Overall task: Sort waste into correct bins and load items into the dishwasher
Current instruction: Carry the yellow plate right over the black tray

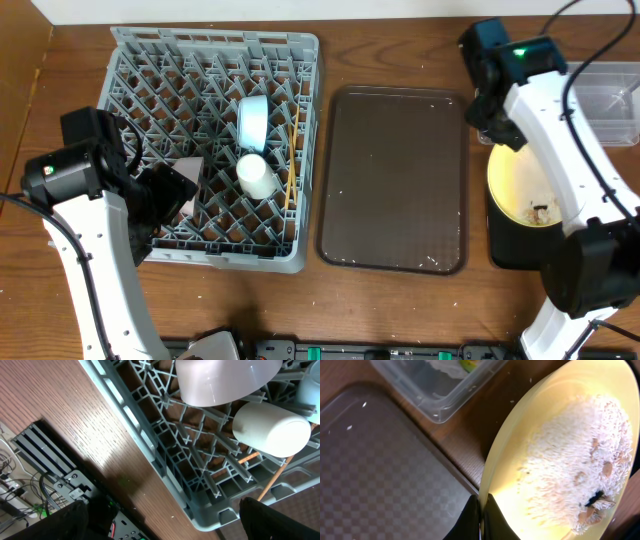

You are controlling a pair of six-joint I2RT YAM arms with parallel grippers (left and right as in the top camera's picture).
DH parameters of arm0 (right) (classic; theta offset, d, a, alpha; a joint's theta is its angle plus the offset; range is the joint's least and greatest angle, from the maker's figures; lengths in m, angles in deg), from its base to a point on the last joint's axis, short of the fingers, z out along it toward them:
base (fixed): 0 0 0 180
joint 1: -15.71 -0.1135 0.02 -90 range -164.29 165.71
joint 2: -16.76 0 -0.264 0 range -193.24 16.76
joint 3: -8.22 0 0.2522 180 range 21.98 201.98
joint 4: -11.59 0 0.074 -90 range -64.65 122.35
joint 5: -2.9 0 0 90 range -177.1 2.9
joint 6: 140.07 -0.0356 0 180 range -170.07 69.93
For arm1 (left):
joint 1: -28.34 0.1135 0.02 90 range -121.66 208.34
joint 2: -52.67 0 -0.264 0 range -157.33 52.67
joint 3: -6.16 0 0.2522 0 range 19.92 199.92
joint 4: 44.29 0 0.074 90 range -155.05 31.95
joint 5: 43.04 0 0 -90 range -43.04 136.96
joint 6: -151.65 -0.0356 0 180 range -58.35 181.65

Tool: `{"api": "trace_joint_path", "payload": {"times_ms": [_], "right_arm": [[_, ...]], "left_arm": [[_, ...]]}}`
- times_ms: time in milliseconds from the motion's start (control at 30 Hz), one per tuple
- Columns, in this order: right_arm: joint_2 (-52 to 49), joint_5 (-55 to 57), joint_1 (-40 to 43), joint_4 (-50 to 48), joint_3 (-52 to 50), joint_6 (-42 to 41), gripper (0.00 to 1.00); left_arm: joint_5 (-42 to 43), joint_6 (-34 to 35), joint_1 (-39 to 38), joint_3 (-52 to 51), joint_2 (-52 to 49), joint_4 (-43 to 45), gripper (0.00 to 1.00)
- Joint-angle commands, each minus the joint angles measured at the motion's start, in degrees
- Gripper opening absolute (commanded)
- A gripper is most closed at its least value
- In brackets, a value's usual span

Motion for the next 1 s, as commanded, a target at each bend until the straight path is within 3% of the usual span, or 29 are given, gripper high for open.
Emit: {"api": "trace_joint_path", "payload": {"times_ms": [0,200,800,967], "right_arm": [[1.33,-3.91,3.52,0.13,1.14,-2.89,0.01],[1.33,-11.21,10.67,0.04,1.14,-1.62,0.01],[1.33,-41.99,30.32,-0.13,1.09,15.78,0.01],[1.33,-43.41,34.49,1.6,1.09,17.05,0.01]], "left_arm": [[-0.92,-0.59,0.24,0.04,0.09,-0.35,0.98],[-0.92,-0.59,0.24,0.04,0.09,-0.35,0.98],[-0.92,-0.59,0.24,0.04,0.09,-0.35,0.98],[-0.92,-0.59,0.24,0.04,0.09,-0.35,0.98]]}}
